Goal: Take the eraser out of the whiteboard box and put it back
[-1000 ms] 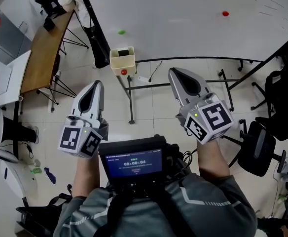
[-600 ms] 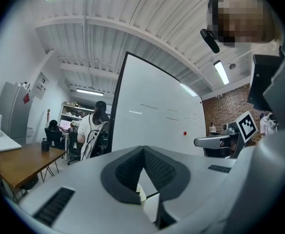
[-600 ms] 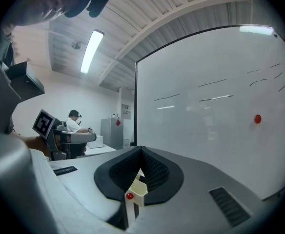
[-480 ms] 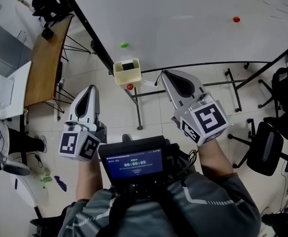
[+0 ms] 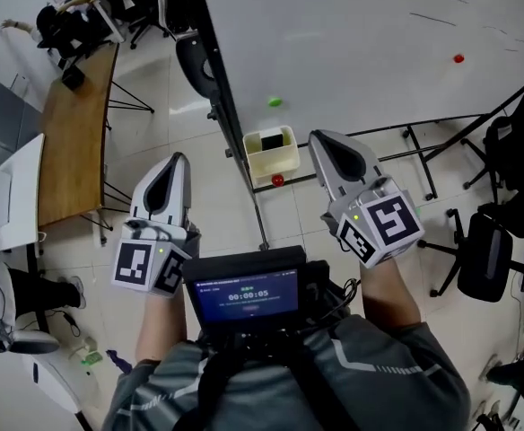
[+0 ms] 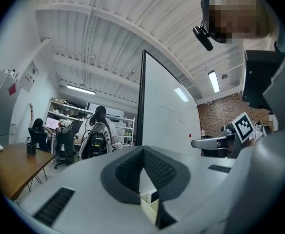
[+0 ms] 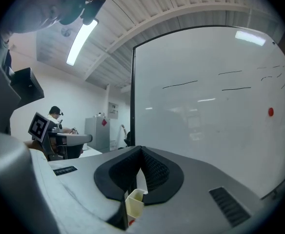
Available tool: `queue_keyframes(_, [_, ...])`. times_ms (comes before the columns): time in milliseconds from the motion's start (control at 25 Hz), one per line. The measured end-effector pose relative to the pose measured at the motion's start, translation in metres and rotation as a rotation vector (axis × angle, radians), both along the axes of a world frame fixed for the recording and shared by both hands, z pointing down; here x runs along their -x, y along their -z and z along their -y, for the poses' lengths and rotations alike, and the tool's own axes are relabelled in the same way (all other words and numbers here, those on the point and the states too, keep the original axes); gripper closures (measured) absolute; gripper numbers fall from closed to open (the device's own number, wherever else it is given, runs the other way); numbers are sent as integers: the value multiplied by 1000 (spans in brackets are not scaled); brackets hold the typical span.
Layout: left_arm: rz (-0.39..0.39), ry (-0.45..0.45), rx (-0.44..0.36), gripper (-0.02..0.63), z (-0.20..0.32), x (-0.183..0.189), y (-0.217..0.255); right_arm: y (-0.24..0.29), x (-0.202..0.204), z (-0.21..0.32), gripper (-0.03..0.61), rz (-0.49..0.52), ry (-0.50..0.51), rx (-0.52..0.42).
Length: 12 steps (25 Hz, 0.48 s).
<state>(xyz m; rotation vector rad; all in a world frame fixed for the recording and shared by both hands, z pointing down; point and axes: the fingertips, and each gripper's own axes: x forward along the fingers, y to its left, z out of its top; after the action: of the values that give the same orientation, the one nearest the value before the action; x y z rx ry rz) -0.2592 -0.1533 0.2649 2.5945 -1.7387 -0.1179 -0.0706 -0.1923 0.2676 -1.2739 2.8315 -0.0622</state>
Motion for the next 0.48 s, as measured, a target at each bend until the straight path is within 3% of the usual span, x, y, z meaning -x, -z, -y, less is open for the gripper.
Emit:
queue_keyframes(320, [-11, -111, 19, 581, 41, 68, -16, -6, 70, 36, 552, -6, -122, 18])
queue_keyframes(480, [-39, -116, 43, 581, 47, 69, -20, -7, 78, 41, 552, -18, -108, 23])
